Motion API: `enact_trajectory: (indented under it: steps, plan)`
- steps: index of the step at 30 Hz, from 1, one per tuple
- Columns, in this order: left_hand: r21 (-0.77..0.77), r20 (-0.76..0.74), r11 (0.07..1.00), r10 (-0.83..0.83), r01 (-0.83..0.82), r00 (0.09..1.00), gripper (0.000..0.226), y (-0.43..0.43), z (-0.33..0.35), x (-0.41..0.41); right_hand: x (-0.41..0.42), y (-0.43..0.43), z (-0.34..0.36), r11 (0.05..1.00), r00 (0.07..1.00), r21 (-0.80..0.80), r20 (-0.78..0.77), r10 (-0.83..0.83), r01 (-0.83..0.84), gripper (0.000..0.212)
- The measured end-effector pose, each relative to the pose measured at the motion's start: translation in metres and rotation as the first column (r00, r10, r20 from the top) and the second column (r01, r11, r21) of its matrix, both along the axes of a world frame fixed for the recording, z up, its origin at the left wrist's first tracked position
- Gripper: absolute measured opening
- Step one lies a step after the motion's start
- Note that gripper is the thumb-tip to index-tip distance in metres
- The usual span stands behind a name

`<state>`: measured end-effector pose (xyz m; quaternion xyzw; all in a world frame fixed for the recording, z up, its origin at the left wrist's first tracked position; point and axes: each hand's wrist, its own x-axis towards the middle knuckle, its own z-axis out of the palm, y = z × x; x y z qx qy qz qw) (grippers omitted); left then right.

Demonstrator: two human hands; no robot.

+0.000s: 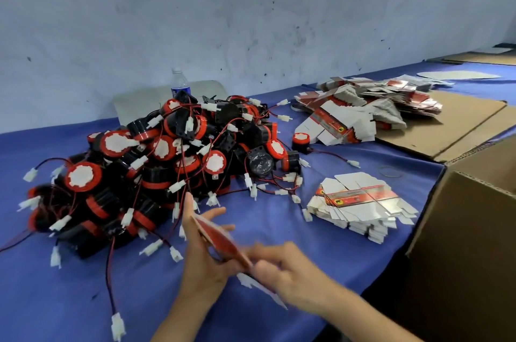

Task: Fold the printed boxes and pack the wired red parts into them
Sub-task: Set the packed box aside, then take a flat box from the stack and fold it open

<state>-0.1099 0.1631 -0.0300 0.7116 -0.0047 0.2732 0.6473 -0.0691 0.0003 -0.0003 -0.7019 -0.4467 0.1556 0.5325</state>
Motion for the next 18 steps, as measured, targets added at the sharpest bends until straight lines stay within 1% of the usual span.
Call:
enact_trajectory:
  steps: [1,2,3,4,5,6,7,8,9,10,11,12,13,15,17,18]
  plan:
    - [-0.010,-0.006,1.000,-0.002,0.002,1.000,0.132,0.001,0.001,0.000,-0.007,-0.001,-0.006,1.000,1.000,-0.010,-0.022,0.019,-0.020,0.046]
    - [0.029,-0.005,0.999,0.024,-0.023,1.000,0.131,0.002,0.002,0.000,-0.009,-0.003,-0.011,1.000,0.998,-0.004,-0.056,-0.014,0.014,0.060]
    - [0.090,0.009,0.995,0.047,-0.048,0.999,0.129,0.003,-0.001,0.000,-0.007,-0.005,-0.012,0.997,0.992,-0.011,-0.093,-0.081,0.080,0.074]
    - [0.119,0.016,0.992,0.048,-0.050,0.999,0.127,0.001,-0.002,0.000,-0.003,-0.008,-0.012,0.989,0.975,-0.033,-0.167,-0.146,0.143,0.086]
    - [0.107,0.002,0.993,0.040,-0.040,0.999,0.122,0.001,-0.004,0.001,-0.001,-0.011,-0.012,0.982,0.939,-0.041,-0.286,-0.188,0.185,0.090]
    - [0.084,-0.022,0.996,0.032,-0.030,0.999,0.115,0.000,-0.005,0.001,0.002,-0.011,-0.013,0.977,0.881,0.011,-0.435,-0.186,0.211,0.078]
    - [0.062,-0.034,0.998,0.025,-0.023,0.999,0.107,-0.001,-0.004,0.001,0.004,-0.008,-0.010,0.967,0.807,0.093,-0.574,-0.142,0.237,0.062]
    - [0.046,-0.042,0.999,0.020,-0.018,0.999,0.099,-0.002,-0.003,0.000,0.007,-0.007,-0.008,0.946,0.726,0.167,-0.681,-0.093,0.278,0.054]
    - [0.007,-0.050,1.000,0.000,0.001,0.999,0.091,-0.003,-0.003,-0.001,0.014,-0.005,-0.006,0.923,0.665,0.215,-0.745,-0.056,0.319,0.052]
    - [-0.031,-0.059,0.999,-0.028,0.026,0.998,0.082,-0.004,-0.002,-0.003,0.021,-0.005,-0.006,0.900,0.625,0.241,-0.779,-0.043,0.363,0.050]
    - [-0.035,-0.065,0.999,-0.034,0.032,0.997,0.069,-0.006,-0.001,-0.004,0.026,-0.004,-0.002,0.881,0.600,0.233,-0.797,-0.070,0.412,0.048]
    - [-0.005,-0.054,1.000,-0.013,0.013,0.998,0.057,-0.006,0.000,-0.005,0.030,-0.005,0.003,0.867,0.582,0.205,-0.805,-0.114,0.454,0.045]
    - [0.029,-0.032,1.000,0.009,-0.008,0.999,0.052,-0.006,0.001,-0.004,0.033,-0.007,0.005,0.860,0.563,0.165,-0.811,-0.160,0.482,0.042]
    - [0.122,0.026,0.992,0.040,-0.043,0.999,0.063,-0.002,0.000,-0.003,0.035,-0.011,0.008,0.872,0.528,0.114,-0.830,-0.180,0.476,0.035]
    - [0.312,0.081,0.946,0.064,-0.087,0.995,0.075,-0.001,-0.002,-0.002,0.034,-0.014,0.010,0.901,0.538,0.063,-0.820,-0.199,0.429,0.034]
    - [0.426,0.098,0.899,0.065,-0.100,0.993,0.078,-0.001,-0.003,-0.001,0.033,-0.016,0.010,0.907,0.549,0.045,-0.809,-0.213,0.419,0.033]
